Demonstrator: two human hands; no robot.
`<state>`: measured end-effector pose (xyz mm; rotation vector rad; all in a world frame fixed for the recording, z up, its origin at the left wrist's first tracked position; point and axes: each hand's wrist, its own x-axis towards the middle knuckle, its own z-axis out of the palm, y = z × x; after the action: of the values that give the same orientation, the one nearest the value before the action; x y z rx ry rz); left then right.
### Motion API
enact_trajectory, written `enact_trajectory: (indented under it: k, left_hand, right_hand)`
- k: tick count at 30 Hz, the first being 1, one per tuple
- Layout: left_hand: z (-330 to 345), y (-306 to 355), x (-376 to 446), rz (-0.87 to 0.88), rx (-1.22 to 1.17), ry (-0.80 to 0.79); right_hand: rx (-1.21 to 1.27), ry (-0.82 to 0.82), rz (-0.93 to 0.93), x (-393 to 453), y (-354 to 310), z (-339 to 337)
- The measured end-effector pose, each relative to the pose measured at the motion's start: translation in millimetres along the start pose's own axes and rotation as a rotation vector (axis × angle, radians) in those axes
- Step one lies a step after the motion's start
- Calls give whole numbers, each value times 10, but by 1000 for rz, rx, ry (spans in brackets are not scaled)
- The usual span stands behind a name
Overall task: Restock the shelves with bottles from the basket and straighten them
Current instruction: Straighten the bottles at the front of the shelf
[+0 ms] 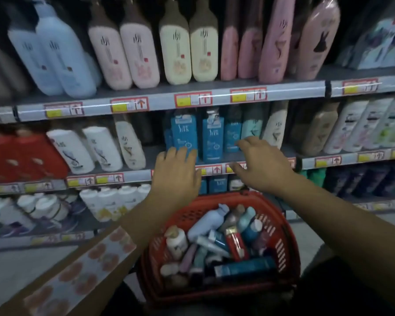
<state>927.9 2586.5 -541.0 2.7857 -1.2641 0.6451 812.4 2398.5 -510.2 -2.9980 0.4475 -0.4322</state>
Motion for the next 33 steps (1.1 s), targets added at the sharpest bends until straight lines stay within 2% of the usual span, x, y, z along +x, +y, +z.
enact_trajectory:
  k: [6,11,15,19,21,23,27,33]
  left_hand:
    - [863,90,-595,17,-17,-203]
    - [1406,242,-808,67,-35,-415]
    - [1660,483,-848,219,38,-483]
    - [2012,668,-992,345,114,-627]
    - [2169,742,-1025,403,61,-693]
    - [2305,799,-1046,391,-65,-781]
    - [2409,856,-1072,185,-528,-1046]
    - [2416,999,-1058,128,-686,-1128]
  right_hand:
    - [10,-257,15,-401,67,965]
    - [3,-571,-64,-598,120,1737]
    - [56,-840,-135,-701,53,2179]
    - [-12,-1022,-171,-798,120,2444]
    - [-20,-1078,-182,-793,163,2513]
    - [-16,-1113,-181,-766,200,2551]
    - [21,-1135,-174,-760,230,2609]
    - [54,-1142,-125,-827,284,2726]
